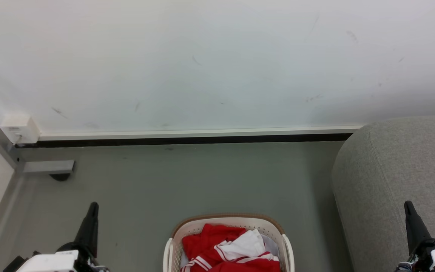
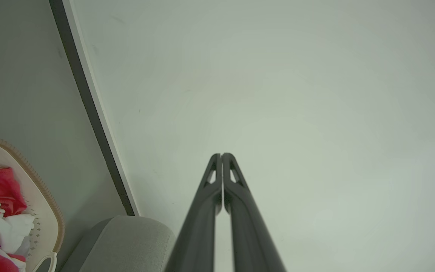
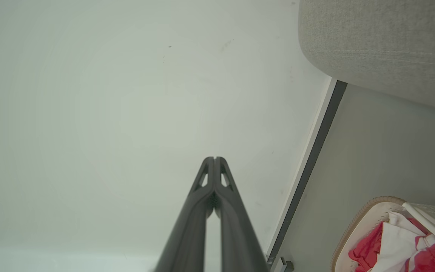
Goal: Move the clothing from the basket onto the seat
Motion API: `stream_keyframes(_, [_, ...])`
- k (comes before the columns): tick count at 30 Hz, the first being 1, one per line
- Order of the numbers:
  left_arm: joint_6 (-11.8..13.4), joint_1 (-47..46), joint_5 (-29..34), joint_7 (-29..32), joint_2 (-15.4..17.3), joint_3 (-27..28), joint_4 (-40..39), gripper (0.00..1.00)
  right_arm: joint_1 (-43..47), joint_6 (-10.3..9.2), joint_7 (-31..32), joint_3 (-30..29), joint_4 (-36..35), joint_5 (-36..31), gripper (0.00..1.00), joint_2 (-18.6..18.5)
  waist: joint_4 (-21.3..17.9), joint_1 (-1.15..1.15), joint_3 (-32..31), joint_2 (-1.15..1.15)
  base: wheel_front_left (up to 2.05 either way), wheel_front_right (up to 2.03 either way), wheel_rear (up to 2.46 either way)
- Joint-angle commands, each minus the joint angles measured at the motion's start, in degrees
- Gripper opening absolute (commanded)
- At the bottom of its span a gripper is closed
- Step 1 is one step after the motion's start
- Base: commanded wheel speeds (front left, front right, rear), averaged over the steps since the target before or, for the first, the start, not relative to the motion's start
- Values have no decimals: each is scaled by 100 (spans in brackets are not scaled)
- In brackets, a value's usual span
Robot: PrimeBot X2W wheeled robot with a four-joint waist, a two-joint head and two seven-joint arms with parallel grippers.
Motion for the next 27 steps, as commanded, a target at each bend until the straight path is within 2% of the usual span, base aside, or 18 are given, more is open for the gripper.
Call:
stream_keyframes(1, [-5, -48, -82, 17, 13, 8, -22, 0, -69, -13, 13, -18, -24, 8, 0, -35, 0, 0, 0, 0, 0, 0, 0])
stream_keyframes(6, [-5, -48, -82, 17, 13, 8, -22, 0, -69, -13, 13, -18, -24, 7, 0, -36, 0, 0, 0, 0, 0, 0, 0])
stream_keyframes(7, [0, 1, 1, -3, -1, -2, 5, 100, 2, 0, -1, 2, 6, 0, 100, 1, 0, 0, 0, 0, 0, 0, 0])
stream_keyframes(18, [3, 45, 179, -304, -5, -266, 18, 100, 160, -1, -298, 200, -84, -329, 100, -26, 10, 0, -4, 0, 0, 0, 0])
stream_keyframes(27, [149, 61, 885, -540, -1, -438, -89, 100, 226, -2, -540, 300, -217, -1317, 100, -54, 3, 0, -4, 0, 0, 0, 0])
